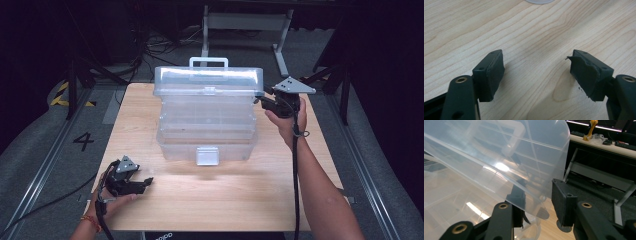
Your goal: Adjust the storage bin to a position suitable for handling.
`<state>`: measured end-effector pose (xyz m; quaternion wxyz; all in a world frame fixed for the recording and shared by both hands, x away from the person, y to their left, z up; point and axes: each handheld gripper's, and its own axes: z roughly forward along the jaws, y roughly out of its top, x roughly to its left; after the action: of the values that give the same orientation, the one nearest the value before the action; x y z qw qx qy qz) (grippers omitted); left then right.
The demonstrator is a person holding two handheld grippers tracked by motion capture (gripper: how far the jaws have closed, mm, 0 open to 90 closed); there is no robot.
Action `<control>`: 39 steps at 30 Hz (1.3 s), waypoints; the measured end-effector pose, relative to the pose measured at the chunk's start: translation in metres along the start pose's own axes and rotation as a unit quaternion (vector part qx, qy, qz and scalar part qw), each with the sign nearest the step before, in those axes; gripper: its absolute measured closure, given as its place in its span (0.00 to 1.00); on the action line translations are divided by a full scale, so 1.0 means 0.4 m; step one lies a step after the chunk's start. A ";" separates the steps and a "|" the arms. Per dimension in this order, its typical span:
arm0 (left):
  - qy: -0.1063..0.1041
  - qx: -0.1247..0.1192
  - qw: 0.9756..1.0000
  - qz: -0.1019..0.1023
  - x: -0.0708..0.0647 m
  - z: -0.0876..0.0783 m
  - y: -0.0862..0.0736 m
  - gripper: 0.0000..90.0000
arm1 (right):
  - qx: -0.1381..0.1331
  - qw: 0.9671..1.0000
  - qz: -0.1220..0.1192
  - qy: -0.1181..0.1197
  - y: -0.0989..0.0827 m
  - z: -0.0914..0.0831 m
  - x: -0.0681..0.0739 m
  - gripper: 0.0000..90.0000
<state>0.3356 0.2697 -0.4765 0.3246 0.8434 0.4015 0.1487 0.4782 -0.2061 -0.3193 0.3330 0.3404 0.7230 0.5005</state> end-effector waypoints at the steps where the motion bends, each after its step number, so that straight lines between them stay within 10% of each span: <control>1: 0.002 -0.002 1.000 0.005 0.001 0.001 0.001 0.30 | 0.000 1.000 0.004 -0.002 0.000 0.002 -0.001 0.74; 13: 0.002 -0.019 1.000 0.006 0.003 0.010 -0.003 0.29 | -0.003 0.999 -0.010 -0.044 0.014 0.025 0.000 0.82; 39: 0.003 -0.016 1.000 0.003 0.001 0.007 -0.005 0.29 | -0.003 0.999 0.015 -0.042 0.055 0.079 -0.044 0.85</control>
<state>0.3359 0.2697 -0.4800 0.3364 0.8391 0.3973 0.1581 0.5171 -0.1991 -0.3048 0.3565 0.3712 0.7013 0.4932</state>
